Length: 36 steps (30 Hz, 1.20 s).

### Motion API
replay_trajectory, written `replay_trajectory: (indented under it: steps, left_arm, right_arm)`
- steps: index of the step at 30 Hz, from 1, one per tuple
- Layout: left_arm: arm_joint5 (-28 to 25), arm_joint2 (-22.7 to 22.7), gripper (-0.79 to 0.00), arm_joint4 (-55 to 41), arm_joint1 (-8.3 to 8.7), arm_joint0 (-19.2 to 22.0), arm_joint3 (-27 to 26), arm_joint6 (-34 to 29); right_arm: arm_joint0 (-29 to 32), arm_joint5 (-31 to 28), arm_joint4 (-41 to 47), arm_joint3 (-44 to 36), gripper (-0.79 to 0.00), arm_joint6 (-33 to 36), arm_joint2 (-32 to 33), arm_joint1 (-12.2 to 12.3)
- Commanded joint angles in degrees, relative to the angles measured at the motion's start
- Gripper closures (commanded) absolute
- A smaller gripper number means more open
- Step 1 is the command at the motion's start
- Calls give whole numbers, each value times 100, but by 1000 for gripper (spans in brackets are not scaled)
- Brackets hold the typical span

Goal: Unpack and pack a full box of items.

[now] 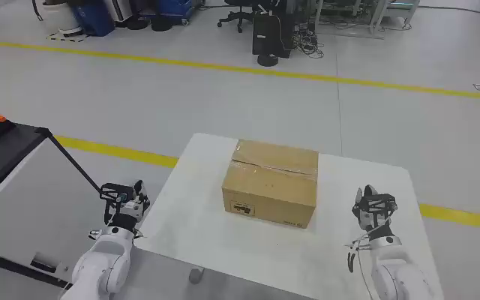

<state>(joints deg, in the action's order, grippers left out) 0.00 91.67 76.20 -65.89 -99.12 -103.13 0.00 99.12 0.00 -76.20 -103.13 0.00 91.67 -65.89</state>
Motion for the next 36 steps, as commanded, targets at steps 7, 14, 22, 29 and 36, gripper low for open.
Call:
replay_trajectory:
  steps: [7, 14, 22, 29, 36]
  left_arm:
    - [0, 0, -477, 0, 0, 0, 0, 0]
    - [0, 0, -667, 0, 0, 0, 0, 0]
    - [-216, -102, -785, 131, 4, 136, -86, -282]
    - [-673, -464, -785, -335, -27, 698, -420, -1460]
    - [-814, -1074, -785, -787, -96, 1776, -223, -2758]
  right_arm:
    - [0, 0, 0, 0, -557, 0, 0, 0]
    - [0, 0, 0, 0, -772, 0, 0, 0]
    - [0, 0, 0, 0, -785, 0, 0, 0]
    - [0, 0, 0, 0, -785, 0, 0, 0]
    - [0, 0, 0, 0, -785, 0, 0, 0]
